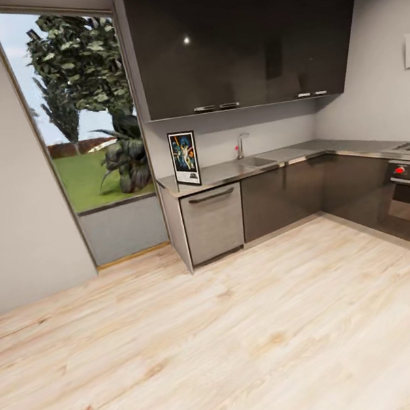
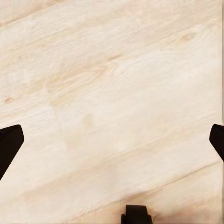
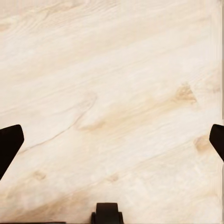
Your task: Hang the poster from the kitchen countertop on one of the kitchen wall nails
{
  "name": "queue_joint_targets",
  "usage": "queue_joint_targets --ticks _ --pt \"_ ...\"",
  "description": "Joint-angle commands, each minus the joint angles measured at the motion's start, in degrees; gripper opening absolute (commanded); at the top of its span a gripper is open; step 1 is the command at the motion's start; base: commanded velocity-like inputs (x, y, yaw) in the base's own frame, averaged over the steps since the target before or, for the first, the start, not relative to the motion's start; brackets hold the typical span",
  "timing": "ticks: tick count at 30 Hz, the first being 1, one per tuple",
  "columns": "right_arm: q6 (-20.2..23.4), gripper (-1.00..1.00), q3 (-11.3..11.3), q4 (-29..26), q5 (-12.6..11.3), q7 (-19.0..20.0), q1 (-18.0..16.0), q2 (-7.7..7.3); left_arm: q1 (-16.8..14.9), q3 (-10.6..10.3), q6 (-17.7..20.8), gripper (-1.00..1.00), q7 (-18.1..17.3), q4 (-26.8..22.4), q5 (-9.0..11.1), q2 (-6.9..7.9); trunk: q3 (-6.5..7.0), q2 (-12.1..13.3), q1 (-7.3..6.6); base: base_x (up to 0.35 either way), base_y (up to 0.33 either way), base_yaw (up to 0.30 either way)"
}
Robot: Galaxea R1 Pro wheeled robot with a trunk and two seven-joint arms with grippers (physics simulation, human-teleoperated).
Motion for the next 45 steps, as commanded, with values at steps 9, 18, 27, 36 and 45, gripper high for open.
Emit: queue_joint_targets --ticks 9,18,27,36,45 --pt "-0.2 1.0 0.0 0.1 0.0 0.0 0.0 0.0 0.0 0.1 0.0 1.0 0.0 -0.1 0.0 -0.01 -0.05 0.0 0.03 0.303 -0.187 0.0" --pt "-0.2 1.0 0.0 0.1 0.0 0.0 0.0 0.0 0.0 0.1 0.0 1.0 0.0 -0.1 0.0 -0.01 -0.05 0.0 0.03 0.303 -0.187 0.0" --pt "-0.2 1.0 0.0 0.1 0.0 0.1 -0.1 0.0 0.0 0.1 0.0 1.0 0.0 -0.1 0.0 -0.01 -0.05 0.0 0.03 0.303 -0.187 0.0" --pt "-0.3 1.0 0.0 0.1 0.0 0.0 -0.1 0.0 0.0 0.1 0.0 1.0 0.0 -0.1 0.0 -0.01 -0.05 0.0 0.03 0.303 -0.187 0.002" --pt "-0.3 1.0 0.0 0.1 0.0 0.0 0.0 0.03 0.0 0.1 0.0 1.0 0.0 -0.1 0.0 0.02 -0.05 0.0 0.03 0.303 -0.187 0.13"
